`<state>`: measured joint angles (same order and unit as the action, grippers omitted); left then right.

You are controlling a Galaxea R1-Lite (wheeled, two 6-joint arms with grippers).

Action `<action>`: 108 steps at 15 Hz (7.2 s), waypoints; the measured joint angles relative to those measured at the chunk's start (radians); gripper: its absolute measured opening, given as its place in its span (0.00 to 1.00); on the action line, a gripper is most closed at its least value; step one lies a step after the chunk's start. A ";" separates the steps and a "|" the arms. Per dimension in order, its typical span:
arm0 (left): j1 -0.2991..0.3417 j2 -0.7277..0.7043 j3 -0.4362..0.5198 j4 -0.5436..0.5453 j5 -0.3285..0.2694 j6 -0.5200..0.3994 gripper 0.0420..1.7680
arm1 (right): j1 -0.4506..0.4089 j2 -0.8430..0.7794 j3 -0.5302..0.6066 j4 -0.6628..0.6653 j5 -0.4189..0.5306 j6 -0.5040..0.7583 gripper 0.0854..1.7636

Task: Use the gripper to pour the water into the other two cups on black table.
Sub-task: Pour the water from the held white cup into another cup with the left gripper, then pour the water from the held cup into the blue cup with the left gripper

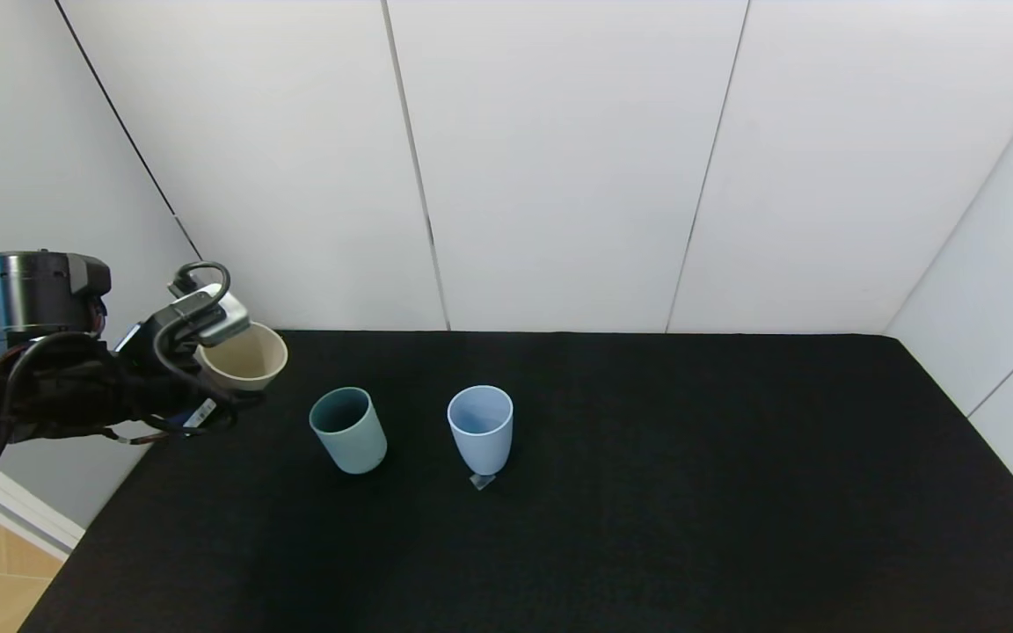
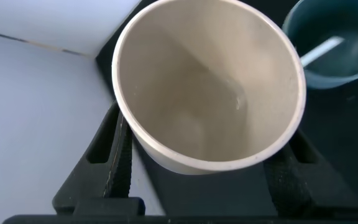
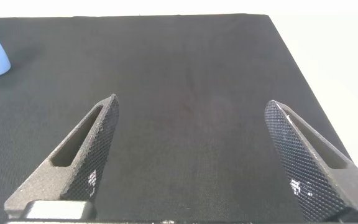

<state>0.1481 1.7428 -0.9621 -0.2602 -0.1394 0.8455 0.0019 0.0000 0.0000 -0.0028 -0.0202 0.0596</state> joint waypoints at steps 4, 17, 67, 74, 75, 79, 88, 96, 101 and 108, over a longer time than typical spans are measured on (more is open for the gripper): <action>-0.038 0.015 -0.015 0.000 0.061 0.055 0.67 | 0.000 0.000 0.000 0.000 0.000 0.000 0.97; -0.138 0.035 -0.010 0.000 0.207 0.200 0.67 | 0.000 0.000 0.000 0.000 0.000 0.000 0.97; -0.288 -0.069 0.027 0.003 0.292 0.087 0.67 | 0.000 0.000 0.000 -0.001 0.000 0.000 0.97; -0.456 -0.074 -0.012 0.067 0.348 -0.002 0.67 | 0.000 0.000 0.000 -0.001 0.000 0.000 0.97; -0.479 -0.070 -0.021 0.070 0.362 -0.007 0.67 | 0.000 0.000 0.000 -0.001 0.000 0.000 0.97; -0.545 -0.030 -0.061 0.070 0.412 -0.026 0.67 | 0.000 0.000 0.000 0.000 0.000 0.000 0.97; -0.601 0.121 -0.187 0.073 0.524 -0.002 0.67 | 0.000 0.000 0.000 0.000 0.000 0.000 0.97; -0.612 0.190 -0.236 0.072 0.591 0.114 0.67 | 0.000 0.000 0.000 0.000 0.000 0.000 0.97; -0.616 0.204 -0.262 0.073 0.616 0.164 0.67 | 0.000 0.000 0.000 0.000 0.000 0.000 0.97; -0.620 0.206 -0.290 0.073 0.637 0.230 0.67 | 0.000 0.000 0.000 0.000 -0.001 0.000 0.97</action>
<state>-0.4719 1.9487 -1.2517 -0.1874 0.4979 1.0755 0.0019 0.0000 0.0000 -0.0028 -0.0211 0.0596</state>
